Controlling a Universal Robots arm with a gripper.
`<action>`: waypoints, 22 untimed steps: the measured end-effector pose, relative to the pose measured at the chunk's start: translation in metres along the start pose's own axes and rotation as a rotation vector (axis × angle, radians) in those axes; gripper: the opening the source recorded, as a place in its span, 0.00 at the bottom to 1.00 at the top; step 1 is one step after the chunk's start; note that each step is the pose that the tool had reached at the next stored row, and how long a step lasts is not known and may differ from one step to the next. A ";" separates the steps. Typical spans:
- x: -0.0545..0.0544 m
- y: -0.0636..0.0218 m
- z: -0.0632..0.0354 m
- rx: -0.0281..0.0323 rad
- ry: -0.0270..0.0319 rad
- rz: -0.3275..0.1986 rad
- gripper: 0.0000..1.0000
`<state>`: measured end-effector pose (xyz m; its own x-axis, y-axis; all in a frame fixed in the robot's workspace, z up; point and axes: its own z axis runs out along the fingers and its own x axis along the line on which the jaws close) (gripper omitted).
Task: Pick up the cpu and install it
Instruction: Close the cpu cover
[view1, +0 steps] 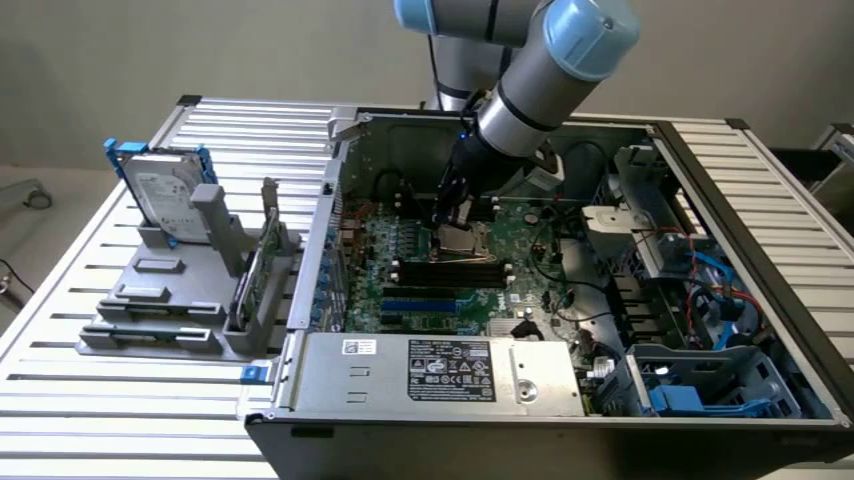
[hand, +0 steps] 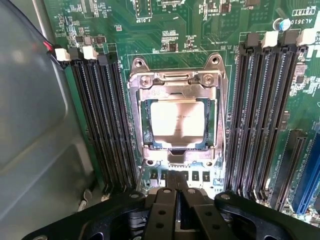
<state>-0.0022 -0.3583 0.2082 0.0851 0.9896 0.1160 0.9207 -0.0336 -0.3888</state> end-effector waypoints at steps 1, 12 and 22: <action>0.000 0.0009 -0.0004 0.0000 0.0000 0.000 0.11; 0.000 0.0061 0.0077 -0.0053 0.0008 0.001 0.11; 0.001 0.0077 0.0129 -0.0083 0.0116 0.026 0.11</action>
<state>0.0000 -0.3562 0.1935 0.1132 0.9867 0.1166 0.9213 -0.0603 -0.3842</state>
